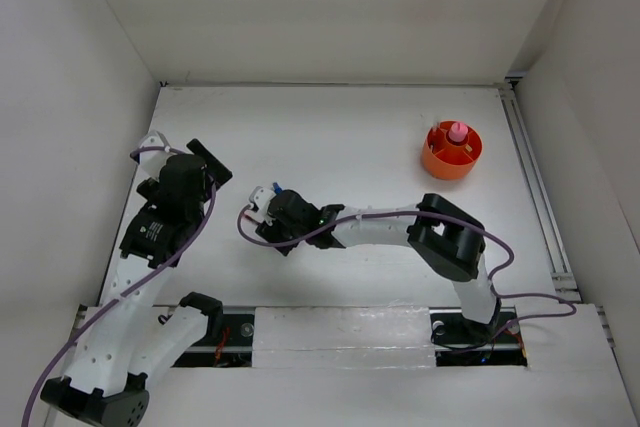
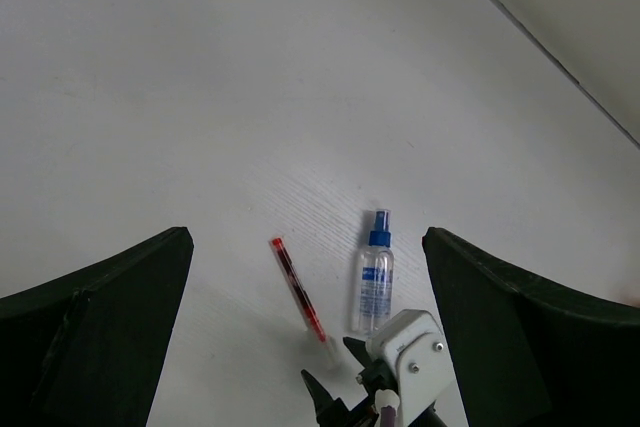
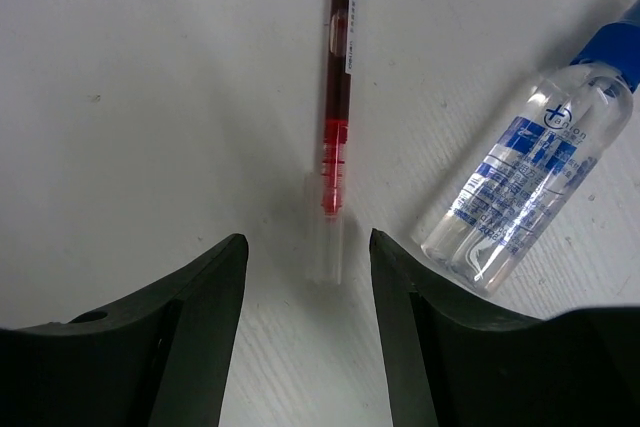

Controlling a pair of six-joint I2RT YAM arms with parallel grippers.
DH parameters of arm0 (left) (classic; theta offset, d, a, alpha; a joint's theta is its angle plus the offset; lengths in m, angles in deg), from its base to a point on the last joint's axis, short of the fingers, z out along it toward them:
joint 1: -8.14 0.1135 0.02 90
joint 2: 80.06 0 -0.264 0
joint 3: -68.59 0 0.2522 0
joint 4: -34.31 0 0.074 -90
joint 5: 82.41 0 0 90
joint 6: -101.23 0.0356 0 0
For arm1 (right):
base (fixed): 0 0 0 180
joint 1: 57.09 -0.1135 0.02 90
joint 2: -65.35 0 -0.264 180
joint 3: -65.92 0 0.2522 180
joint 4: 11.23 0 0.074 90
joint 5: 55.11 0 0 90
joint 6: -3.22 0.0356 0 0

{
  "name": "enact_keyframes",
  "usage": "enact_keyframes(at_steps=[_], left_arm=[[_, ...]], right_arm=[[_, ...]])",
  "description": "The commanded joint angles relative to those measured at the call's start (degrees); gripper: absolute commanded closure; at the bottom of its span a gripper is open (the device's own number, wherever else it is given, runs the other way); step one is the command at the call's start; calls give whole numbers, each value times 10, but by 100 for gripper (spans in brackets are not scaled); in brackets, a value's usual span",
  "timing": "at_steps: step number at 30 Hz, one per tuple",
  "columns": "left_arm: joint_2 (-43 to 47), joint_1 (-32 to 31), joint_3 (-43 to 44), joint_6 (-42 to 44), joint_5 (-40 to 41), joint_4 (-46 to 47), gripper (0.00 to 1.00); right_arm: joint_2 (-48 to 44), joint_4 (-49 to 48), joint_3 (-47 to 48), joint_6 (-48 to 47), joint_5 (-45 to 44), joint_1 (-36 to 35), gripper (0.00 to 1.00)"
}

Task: Sort the stationery into containers
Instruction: Pick up the pen from the center of the board.

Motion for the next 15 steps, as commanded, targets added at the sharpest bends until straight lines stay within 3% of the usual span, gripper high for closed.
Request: enact_keyframes(at_steps=[1, 10, 15], left_arm=[[13, 2, -4, 8, 0, 15, 0], [19, 2, -4, 8, 0, 21, 0], [12, 2, -9, 14, -26, 31, 0]], right_arm=[[6, -25, 32, -2, -10, -2, 42], [-5, -25, 29, -2, -10, -2, 43], [-93, -25, -9, 9, -4, -2, 43]])
